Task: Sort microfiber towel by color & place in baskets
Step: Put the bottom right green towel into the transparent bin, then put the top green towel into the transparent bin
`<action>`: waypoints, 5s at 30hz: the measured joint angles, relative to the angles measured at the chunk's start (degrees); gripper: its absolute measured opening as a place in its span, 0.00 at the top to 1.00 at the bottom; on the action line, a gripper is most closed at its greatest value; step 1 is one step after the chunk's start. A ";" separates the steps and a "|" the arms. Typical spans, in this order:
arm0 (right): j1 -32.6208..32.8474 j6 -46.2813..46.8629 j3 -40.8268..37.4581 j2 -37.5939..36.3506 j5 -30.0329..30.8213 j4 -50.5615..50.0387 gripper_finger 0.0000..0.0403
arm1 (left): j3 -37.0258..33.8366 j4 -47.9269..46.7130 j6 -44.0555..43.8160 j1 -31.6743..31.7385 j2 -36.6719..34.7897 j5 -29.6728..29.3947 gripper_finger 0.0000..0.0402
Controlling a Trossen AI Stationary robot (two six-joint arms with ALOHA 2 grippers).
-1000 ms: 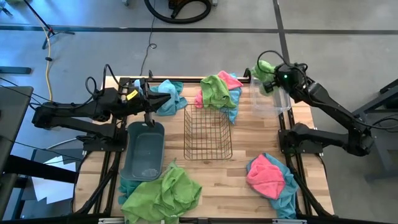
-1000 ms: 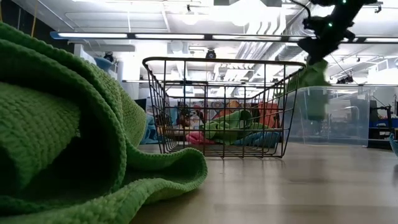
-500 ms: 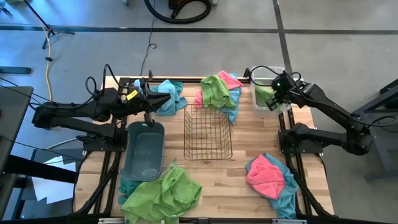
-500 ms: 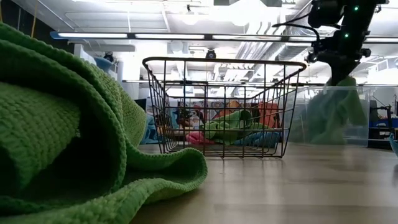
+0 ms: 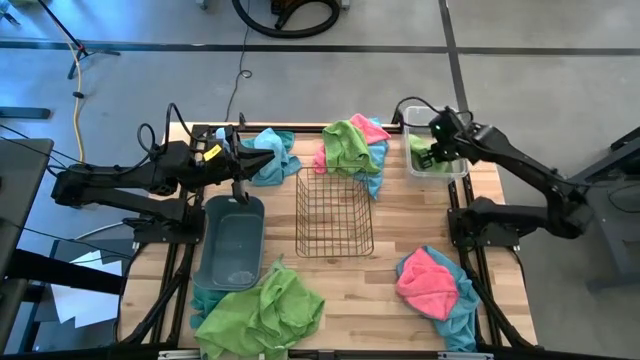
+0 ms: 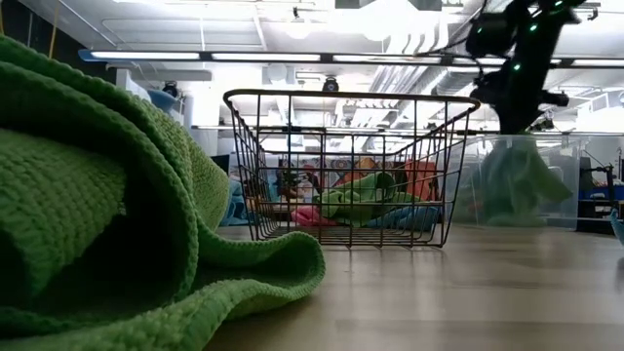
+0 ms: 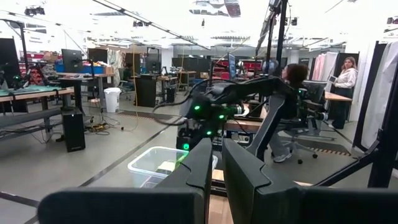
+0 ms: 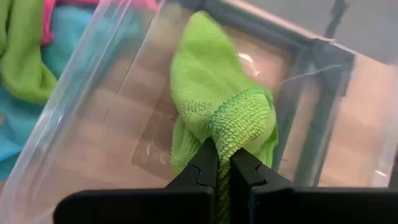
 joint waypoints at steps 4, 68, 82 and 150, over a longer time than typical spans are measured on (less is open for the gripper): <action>-2.83 -4.70 3.85 7.59 -0.33 -1.16 1.00 | 0.00 0.00 -0.01 0.00 -0.02 0.00 0.93; -7.19 -53.68 14.97 17.02 -1.84 -12.10 0.44 | -0.02 -0.20 -0.44 -0.01 -0.01 0.04 0.93; -1.88 -40.33 14.97 8.99 -15.44 -4.45 0.44 | -0.02 -0.17 -2.13 0.00 -0.02 0.08 0.93; 13.99 -2.18 50.16 59.52 -7.56 -1.07 0.44 | -0.02 2.07 -3.57 -0.02 0.00 -0.16 0.93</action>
